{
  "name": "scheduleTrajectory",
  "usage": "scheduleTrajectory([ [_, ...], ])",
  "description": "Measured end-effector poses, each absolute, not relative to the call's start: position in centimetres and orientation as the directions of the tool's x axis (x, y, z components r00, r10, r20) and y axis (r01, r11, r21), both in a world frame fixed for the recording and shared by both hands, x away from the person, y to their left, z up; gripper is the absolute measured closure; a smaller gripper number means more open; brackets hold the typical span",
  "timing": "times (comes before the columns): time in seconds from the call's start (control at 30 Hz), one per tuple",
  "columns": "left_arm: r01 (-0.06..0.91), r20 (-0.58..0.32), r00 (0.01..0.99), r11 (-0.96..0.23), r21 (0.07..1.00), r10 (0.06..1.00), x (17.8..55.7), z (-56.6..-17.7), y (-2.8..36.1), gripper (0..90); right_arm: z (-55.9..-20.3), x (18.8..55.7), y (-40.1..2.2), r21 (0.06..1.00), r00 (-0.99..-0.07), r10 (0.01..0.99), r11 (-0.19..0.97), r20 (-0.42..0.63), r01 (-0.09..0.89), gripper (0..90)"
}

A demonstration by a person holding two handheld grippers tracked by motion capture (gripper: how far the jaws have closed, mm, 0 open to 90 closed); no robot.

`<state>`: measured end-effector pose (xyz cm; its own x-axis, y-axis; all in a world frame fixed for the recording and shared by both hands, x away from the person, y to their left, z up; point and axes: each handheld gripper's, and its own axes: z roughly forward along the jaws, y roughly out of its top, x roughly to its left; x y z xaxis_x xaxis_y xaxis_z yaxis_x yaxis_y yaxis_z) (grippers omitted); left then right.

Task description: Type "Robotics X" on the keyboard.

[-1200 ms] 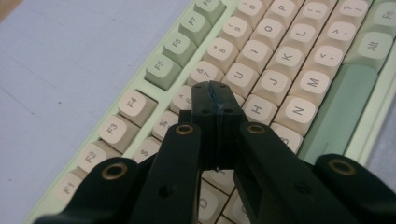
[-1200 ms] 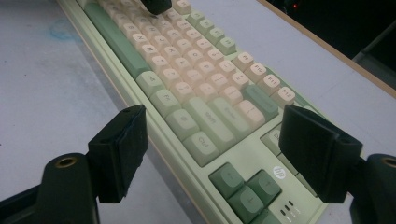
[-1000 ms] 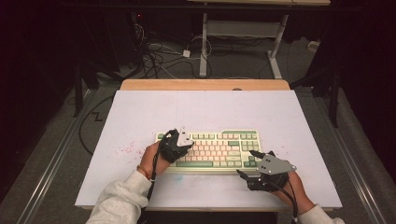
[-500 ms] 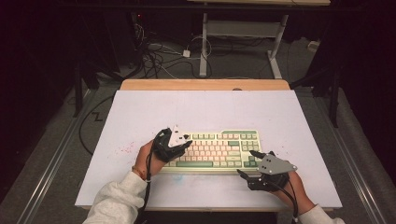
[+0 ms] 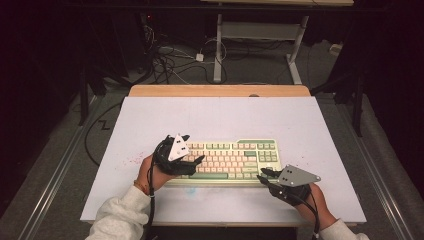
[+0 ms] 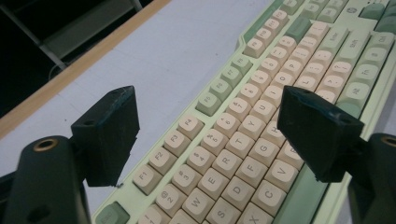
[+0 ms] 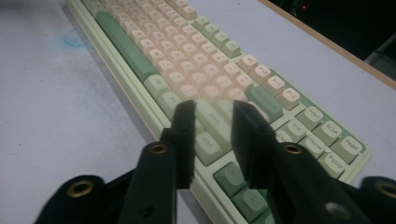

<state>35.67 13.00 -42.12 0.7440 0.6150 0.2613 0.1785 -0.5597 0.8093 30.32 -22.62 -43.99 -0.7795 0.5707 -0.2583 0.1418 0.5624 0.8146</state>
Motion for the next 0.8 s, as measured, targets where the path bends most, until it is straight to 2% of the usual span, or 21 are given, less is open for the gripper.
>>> scheduleTrajectory([
  [0.07,0.164,0.269,0.74,-0.553,0.817,0.617,35.3,-42.1,13.3,16.1,-44.0,30.3,-22.5,0.811,-0.784,0.566,0.567,-0.255,0.146,83.1],
  [0.2,0.147,0.288,0.732,-0.555,0.819,0.618,34.7,-42.1,13.9,16.1,-44.2,30.3,-22.3,0.799,-0.799,0.546,0.584,-0.253,0.146,90.0],
  [0.5,0.115,0.317,0.714,-0.552,0.826,0.624,32.9,-42.7,15.1,16.1,-44.3,30.5,-21.6,0.788,-0.816,0.524,0.599,-0.247,0.146,90.0],
  [0.8,0.137,0.302,0.705,-0.541,0.83,0.642,31.3,-43.6,16.5,16.1,-44.0,32.1,-19.8,0.785,-0.819,0.522,0.6,-0.239,0.153,90.0],
])
